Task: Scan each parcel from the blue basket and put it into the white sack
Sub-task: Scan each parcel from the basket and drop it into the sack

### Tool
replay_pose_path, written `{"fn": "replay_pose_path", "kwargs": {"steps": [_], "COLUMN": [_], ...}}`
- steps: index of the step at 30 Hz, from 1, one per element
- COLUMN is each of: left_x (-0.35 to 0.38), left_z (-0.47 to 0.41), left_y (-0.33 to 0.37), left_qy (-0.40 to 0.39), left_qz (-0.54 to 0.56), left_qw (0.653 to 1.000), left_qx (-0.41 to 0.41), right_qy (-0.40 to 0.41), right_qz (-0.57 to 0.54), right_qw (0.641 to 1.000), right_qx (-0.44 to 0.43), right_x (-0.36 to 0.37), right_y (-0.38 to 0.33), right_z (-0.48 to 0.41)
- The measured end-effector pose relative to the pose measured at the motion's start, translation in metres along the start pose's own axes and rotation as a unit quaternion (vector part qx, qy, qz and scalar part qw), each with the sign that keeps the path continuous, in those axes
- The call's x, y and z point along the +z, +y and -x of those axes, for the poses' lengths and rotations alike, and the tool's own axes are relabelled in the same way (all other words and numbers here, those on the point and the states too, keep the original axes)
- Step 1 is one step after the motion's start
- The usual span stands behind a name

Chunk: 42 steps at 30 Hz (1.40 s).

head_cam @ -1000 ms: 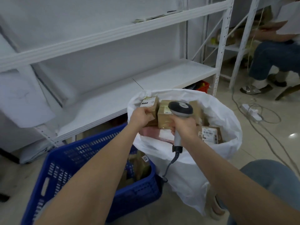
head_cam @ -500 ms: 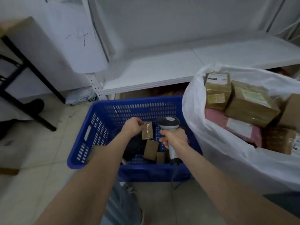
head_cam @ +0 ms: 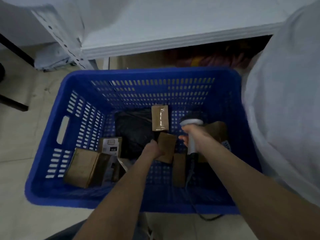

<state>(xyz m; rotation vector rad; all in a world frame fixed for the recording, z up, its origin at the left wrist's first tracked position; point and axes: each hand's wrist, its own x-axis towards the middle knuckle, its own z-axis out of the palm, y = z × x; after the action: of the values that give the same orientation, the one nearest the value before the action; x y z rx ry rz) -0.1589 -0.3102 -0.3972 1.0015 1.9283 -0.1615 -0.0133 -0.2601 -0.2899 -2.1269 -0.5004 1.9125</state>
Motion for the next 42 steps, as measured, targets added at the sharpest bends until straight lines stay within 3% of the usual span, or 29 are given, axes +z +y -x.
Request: {"fn": "replay_pose_path", "kwargs": {"steps": [7, 15, 18, 21, 26, 30, 35, 38, 40, 42], "left_x": [0.039, 0.033, -0.004, -0.049, -0.100, -0.116, -0.117, -0.113, -0.109, -0.103], "left_z": [-0.072, -0.070, -0.056, -0.027, 0.047, 0.116, 0.188, 0.223, 0.241, 0.261], "left_y": [-0.011, -0.015, -0.019, -0.020, -0.003, 0.008, 0.017, 0.018, 0.020, 0.024], "left_qy": [-0.043, -0.033, 0.040, 0.124, 0.239, 0.300, 0.350, 0.363, 0.314, 0.168], "left_qz": [0.127, 0.197, 0.110, 0.005, -0.153, -0.177, -0.109, -0.084, 0.067, 0.307], "left_qw": [0.990, 0.978, 0.993, 0.981, 0.895, 0.848, 0.818, 0.811, 0.847, 0.870], "left_qx": [-0.052, -0.060, 0.019, 0.150, 0.343, 0.400, 0.443, 0.451, 0.424, 0.346], "right_qy": [-0.020, 0.006, 0.008, -0.010, -0.040, -0.054, -0.090, -0.068, -0.045, -0.029], "right_qz": [0.024, -0.049, -0.077, -0.144, -0.200, -0.198, -0.207, -0.211, -0.216, -0.220], "right_qw": [0.996, 0.997, 0.996, 0.989, 0.977, 0.974, 0.963, 0.958, 0.950, 0.938], "right_qx": [0.089, 0.064, 0.034, -0.007, -0.065, -0.101, -0.144, -0.181, -0.221, -0.265], "right_x": [0.012, 0.005, 0.000, -0.003, -0.009, -0.021, -0.038, -0.049, -0.056, -0.062], "right_y": [0.011, 0.026, 0.018, 0.013, 0.014, 0.023, 0.041, 0.055, 0.063, 0.071], "right_z": [-0.068, -0.073, -0.054, -0.026, 0.035, 0.090, 0.157, 0.188, 0.204, 0.220]}}
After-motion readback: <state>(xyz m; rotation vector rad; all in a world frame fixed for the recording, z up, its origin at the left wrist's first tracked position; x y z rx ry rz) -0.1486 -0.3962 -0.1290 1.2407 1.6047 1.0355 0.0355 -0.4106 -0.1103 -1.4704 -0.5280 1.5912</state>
